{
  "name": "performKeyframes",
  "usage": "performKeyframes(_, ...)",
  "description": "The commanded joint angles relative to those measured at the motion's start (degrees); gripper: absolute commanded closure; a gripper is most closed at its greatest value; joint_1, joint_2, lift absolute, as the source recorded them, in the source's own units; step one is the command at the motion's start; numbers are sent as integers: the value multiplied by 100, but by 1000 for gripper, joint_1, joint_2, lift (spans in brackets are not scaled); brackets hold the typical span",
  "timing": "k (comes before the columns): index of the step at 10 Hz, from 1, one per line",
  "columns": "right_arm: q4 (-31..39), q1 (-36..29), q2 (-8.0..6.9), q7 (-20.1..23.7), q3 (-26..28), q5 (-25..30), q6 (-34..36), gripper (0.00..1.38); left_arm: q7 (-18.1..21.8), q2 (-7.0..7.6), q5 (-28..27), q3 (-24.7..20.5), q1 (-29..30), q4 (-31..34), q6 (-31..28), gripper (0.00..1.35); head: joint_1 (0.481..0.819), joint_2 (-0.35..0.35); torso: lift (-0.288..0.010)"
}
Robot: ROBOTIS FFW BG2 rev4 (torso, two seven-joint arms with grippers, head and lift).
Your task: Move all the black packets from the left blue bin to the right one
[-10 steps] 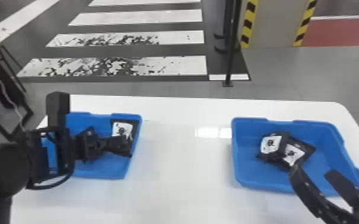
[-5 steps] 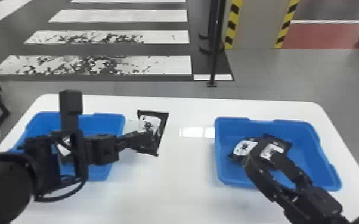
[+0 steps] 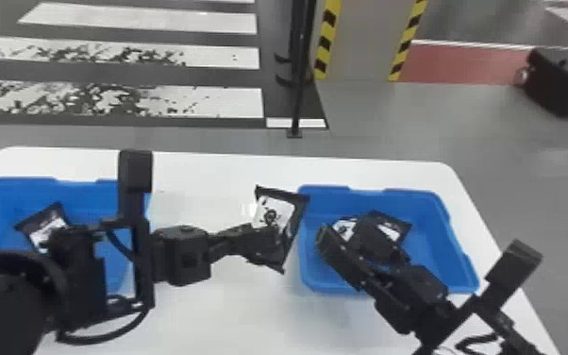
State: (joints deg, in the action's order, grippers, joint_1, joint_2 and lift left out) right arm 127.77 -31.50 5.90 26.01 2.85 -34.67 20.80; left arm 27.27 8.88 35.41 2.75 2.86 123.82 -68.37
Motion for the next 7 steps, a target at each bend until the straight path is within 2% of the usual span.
performKeyframes(1, -142, 155, 34, 0, -11, -86, 0, 177, 15, 0, 161, 250, -33, 0, 31, 1205, 695, -142, -150)
performKeyframes(4, -199, 365, 113, -9, -193, -212, 0, 193, 15, 0, 344, 582, -132, -14, 45, 1205, 695, -194, -150)
performKeyframes(5, -283, 436, 122, -17, -285, -235, 0, 323, 15, 0, 424, 650, -160, 0, 59, 1205, 695, -197, -150)
performKeyframes(6, -297, 450, 122, -53, -296, -235, -14, 722, 15, 0, 469, 685, -174, 0, 73, 1205, 695, -196, -150)
performKeyframes(7, -255, 436, 122, -132, -296, -201, -182, 1250, 24, 0, 492, 685, -160, 0, 73, 1205, 695, -200, -150)
